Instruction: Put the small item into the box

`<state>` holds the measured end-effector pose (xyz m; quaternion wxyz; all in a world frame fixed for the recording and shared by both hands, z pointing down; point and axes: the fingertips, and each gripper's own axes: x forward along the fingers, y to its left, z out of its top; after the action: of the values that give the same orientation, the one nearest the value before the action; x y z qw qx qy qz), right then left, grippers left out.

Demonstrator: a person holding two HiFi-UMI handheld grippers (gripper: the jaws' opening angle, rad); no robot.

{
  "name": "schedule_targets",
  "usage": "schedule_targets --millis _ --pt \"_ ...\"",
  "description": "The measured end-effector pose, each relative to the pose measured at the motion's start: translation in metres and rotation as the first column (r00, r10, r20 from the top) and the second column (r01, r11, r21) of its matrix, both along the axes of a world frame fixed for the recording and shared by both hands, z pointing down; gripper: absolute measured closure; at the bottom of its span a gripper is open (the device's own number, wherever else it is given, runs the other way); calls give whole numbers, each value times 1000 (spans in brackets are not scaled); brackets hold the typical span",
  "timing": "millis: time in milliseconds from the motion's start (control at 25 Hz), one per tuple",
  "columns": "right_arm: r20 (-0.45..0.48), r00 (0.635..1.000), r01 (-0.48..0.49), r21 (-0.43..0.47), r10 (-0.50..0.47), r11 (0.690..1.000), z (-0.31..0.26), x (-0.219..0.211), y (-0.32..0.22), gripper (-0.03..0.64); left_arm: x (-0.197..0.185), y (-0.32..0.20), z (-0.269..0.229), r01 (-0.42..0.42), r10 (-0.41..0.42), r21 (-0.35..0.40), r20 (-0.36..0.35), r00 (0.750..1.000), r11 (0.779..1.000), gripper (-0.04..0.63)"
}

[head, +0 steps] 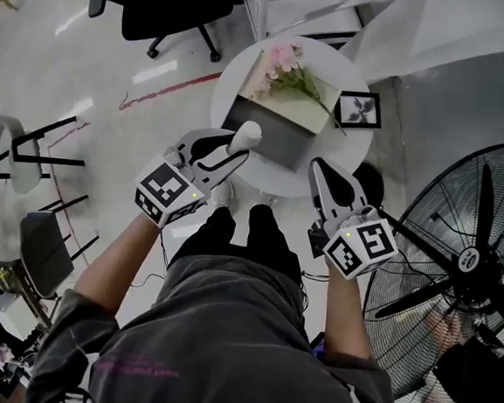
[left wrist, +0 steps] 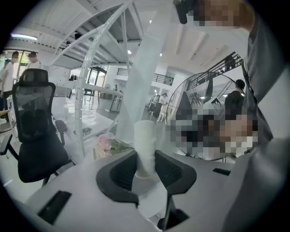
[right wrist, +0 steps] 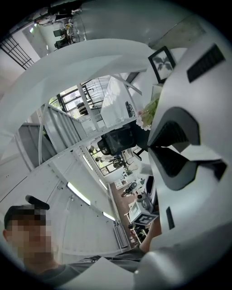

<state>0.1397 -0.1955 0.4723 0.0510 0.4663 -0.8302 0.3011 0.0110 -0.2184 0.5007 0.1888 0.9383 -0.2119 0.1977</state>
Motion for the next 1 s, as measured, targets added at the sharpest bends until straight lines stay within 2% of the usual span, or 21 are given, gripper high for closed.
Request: schedule_targets --millis 280,600,760,1000 --pt "27 1000 -9 -40 10 999 29 24 -14 595 31 -9 63 -118 120 -23 144 982 993 460" --pt "39 999 -23 -85 26 996 62 42 -23 595 57 -13 127 -247 259 -78 279 925 966 460" --pt "40 999 -26 -97 30 995 76 50 -25 595 66 -13 155 -303 321 -106 342 883 947 459" --pt "43 998 -32 -118 37 993 92 59 -30 595 78 -11 192 -383 411 -153 434 802 911 459"
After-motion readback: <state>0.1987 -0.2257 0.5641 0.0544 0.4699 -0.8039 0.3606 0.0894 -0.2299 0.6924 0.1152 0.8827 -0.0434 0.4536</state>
